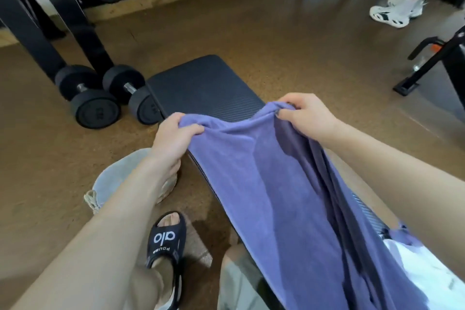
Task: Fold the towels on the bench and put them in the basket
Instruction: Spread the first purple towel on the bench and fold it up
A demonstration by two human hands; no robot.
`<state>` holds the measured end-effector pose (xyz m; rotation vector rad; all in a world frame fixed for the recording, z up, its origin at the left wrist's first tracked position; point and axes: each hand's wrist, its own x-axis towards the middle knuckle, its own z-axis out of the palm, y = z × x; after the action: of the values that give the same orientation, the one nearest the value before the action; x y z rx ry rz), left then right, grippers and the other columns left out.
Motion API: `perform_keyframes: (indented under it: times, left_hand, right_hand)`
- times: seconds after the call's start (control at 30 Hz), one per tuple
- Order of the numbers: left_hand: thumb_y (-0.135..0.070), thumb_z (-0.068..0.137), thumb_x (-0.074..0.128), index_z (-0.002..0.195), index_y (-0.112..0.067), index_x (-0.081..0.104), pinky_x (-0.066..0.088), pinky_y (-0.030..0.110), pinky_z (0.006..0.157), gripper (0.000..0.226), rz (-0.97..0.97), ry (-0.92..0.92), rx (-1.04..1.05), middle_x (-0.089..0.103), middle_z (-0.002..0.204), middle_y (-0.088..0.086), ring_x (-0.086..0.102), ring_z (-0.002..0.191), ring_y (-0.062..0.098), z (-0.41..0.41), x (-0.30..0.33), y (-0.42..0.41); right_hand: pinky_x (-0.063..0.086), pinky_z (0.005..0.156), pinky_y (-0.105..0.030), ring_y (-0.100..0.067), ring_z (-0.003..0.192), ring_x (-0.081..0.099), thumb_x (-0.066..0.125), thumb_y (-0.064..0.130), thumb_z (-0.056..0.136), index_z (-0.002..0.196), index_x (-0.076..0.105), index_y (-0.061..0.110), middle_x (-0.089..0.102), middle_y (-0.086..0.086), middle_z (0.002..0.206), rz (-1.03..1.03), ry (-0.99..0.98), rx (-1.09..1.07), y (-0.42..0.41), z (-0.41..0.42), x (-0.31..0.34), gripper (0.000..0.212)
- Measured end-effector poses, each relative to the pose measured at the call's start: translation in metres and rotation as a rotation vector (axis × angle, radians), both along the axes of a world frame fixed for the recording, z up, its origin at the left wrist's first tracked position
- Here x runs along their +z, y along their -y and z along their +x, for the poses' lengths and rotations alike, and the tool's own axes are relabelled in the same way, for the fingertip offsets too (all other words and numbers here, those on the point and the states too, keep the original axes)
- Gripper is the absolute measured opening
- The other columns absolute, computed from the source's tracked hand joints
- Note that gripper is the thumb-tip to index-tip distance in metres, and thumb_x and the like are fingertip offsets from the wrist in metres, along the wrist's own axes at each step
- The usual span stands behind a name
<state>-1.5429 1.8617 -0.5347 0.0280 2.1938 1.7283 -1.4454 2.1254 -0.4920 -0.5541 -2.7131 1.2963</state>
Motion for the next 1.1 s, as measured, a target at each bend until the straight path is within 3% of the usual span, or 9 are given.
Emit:
perform_keyframes:
  times: [0.1, 0.17, 0.3, 0.4, 0.53, 0.7, 0.93, 1.03, 1.1]
  left_hand:
    - [-0.023, 0.085, 0.071, 0.109, -0.011, 0.063, 0.055, 0.034, 0.078, 0.029, 0.279, -0.046, 0.177, 0.070, 0.108, 0.010, 0.068, 0.097, 0.020, -0.034, 0.017, 0.003]
    - [-0.041, 0.085, 0.073, 0.130, -0.008, 0.054, 0.058, 0.029, 0.071, 0.059, 0.307, 0.038, 0.223, 0.067, 0.122, 0.006, 0.068, 0.104, 0.019, -0.055, 0.003, 0.007]
    - [-0.064, 0.079, 0.072, 0.151, -0.012, 0.028, 0.057, 0.035, 0.074, 0.099, -0.010, 0.359, 0.212, 0.051, 0.138, 0.001, 0.061, 0.101, 0.009, -0.047, -0.040, 0.010]
    - [-0.055, 0.082, 0.074, 0.141, -0.003, 0.042, 0.056, 0.029, 0.064, 0.084, -0.070, 0.339, 0.233, 0.061, 0.119, 0.007, 0.063, 0.090, 0.012, -0.046, -0.054, 0.007]
    - [-0.063, 0.063, 0.073, 0.119, 0.003, 0.058, 0.057, 0.041, 0.075, 0.089, -0.347, 0.130, 0.102, 0.068, 0.103, 0.013, 0.067, 0.100, 0.032, -0.043, -0.054, 0.004]
    - [-0.023, 0.089, 0.065, 0.087, -0.009, 0.055, 0.035, 0.035, 0.066, 0.018, -0.561, -0.104, -0.020, 0.056, 0.079, 0.000, 0.056, 0.084, 0.028, -0.035, -0.054, -0.003]
    - [-0.028, 0.087, 0.052, 0.088, -0.018, 0.047, 0.052, 0.041, 0.071, 0.012, -0.060, 0.190, 0.300, 0.050, 0.087, 0.006, 0.052, 0.074, 0.024, -0.056, -0.051, 0.013]
    - [-0.039, 0.091, 0.060, 0.128, -0.013, 0.049, 0.059, 0.044, 0.086, 0.047, 0.090, 0.392, 0.334, 0.062, 0.113, 0.008, 0.066, 0.097, 0.027, -0.056, -0.050, 0.017]
    - [-0.047, 0.085, 0.064, 0.141, -0.013, 0.042, 0.058, 0.049, 0.092, 0.069, 0.110, 0.445, 0.351, 0.060, 0.132, 0.015, 0.063, 0.118, 0.034, -0.056, -0.048, 0.017]
  right_hand:
    - [0.041, 0.066, -0.014, 0.004, 0.068, 0.052, 0.064, 0.004, 0.087, 0.099, 0.073, 0.008, 0.064, 0.003, 0.086, -0.053, -0.218, -0.061, 0.002, -0.048, 0.034, 0.016]
    - [0.042, 0.074, -0.016, 0.003, 0.079, 0.056, 0.068, 0.018, 0.089, 0.114, 0.068, 0.012, 0.065, 0.006, 0.100, -0.035, -0.217, -0.082, 0.000, -0.080, 0.035, 0.025]
    - [0.043, 0.097, -0.030, -0.026, 0.130, 0.053, 0.062, 0.066, 0.086, 0.148, 0.039, 0.004, 0.052, -0.013, 0.145, 0.129, 0.383, -0.040, -0.005, -0.095, -0.013, 0.090]
    - [0.043, 0.089, -0.032, -0.031, 0.122, 0.058, 0.068, 0.049, 0.089, 0.131, 0.054, 0.006, 0.062, -0.013, 0.127, 0.234, 0.423, -0.032, -0.006, -0.073, -0.055, 0.062]
    - [0.039, 0.078, -0.028, -0.025, 0.100, 0.058, 0.069, 0.035, 0.087, 0.124, 0.055, 0.013, 0.064, -0.005, 0.108, 0.227, 0.385, -0.098, -0.004, -0.057, -0.069, 0.045]
    - [0.043, 0.077, -0.032, -0.032, 0.099, 0.058, 0.055, 0.013, 0.094, 0.123, 0.054, 0.009, 0.064, -0.012, 0.109, 0.237, 0.330, -0.055, 0.006, -0.051, -0.070, 0.030]
    - [0.045, 0.091, -0.039, -0.041, 0.110, 0.054, 0.051, 0.006, 0.090, 0.125, 0.052, 0.007, 0.052, -0.021, 0.122, 0.391, 0.234, -0.140, -0.019, -0.057, -0.062, 0.035]
    - [0.045, 0.101, -0.044, -0.045, 0.122, 0.048, 0.053, 0.011, 0.090, 0.142, 0.041, 0.011, 0.043, -0.023, 0.136, 0.379, 0.445, -0.109, -0.019, -0.059, -0.065, 0.053]
    - [0.045, 0.100, -0.045, -0.043, 0.123, 0.046, 0.050, 0.008, 0.088, 0.143, 0.043, 0.013, 0.046, -0.021, 0.134, 0.390, 0.364, -0.102, -0.012, -0.067, -0.066, 0.055]
